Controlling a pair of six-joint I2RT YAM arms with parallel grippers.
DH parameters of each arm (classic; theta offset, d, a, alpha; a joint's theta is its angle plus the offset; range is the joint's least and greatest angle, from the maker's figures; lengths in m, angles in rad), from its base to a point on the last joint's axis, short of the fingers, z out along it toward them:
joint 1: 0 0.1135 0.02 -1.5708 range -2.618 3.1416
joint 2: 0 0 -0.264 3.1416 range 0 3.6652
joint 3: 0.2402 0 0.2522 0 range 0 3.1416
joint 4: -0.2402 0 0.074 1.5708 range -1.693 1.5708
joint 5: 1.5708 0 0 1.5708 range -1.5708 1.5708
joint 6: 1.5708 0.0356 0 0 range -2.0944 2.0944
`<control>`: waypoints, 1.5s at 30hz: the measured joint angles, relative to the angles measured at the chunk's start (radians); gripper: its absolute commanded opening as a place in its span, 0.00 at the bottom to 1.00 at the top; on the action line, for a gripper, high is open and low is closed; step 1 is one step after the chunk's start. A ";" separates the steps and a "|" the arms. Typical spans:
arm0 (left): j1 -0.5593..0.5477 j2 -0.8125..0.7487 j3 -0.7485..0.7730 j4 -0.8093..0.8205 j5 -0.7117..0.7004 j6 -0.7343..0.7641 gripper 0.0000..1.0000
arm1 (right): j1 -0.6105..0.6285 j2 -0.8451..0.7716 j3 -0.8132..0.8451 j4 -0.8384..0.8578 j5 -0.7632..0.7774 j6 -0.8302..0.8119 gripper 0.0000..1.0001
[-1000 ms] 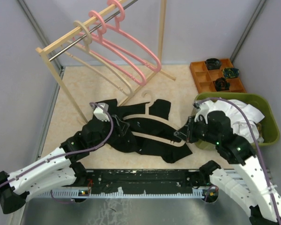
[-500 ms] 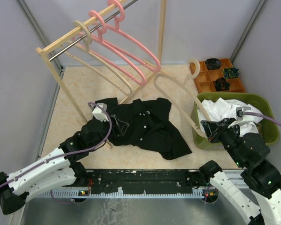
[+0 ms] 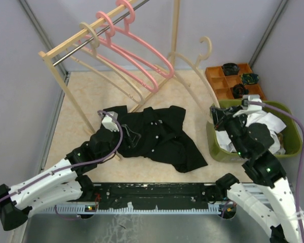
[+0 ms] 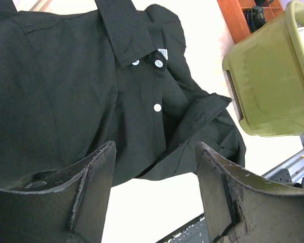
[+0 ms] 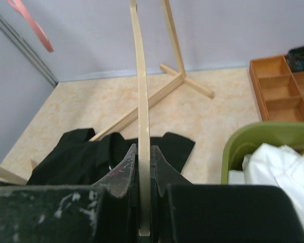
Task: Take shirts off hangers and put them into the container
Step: Remove the shirt from the hanger, then place the hanger at the clothesline.
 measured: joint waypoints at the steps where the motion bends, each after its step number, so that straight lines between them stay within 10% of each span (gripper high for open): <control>1: 0.000 0.000 0.000 -0.001 0.004 0.000 0.69 | 0.000 0.021 -0.011 0.035 0.000 -0.011 0.00; 13: 0.000 -0.018 0.000 -0.010 0.006 0.007 0.69 | -0.077 0.440 0.052 0.301 -0.225 -0.109 0.00; 28: 0.000 -0.019 0.000 -0.011 0.006 0.008 0.70 | -0.146 0.518 0.192 0.594 -0.460 -0.028 0.00; 45: 0.000 0.020 0.011 -0.010 0.054 -0.004 0.70 | -0.146 0.877 0.696 0.331 -0.533 -0.050 0.00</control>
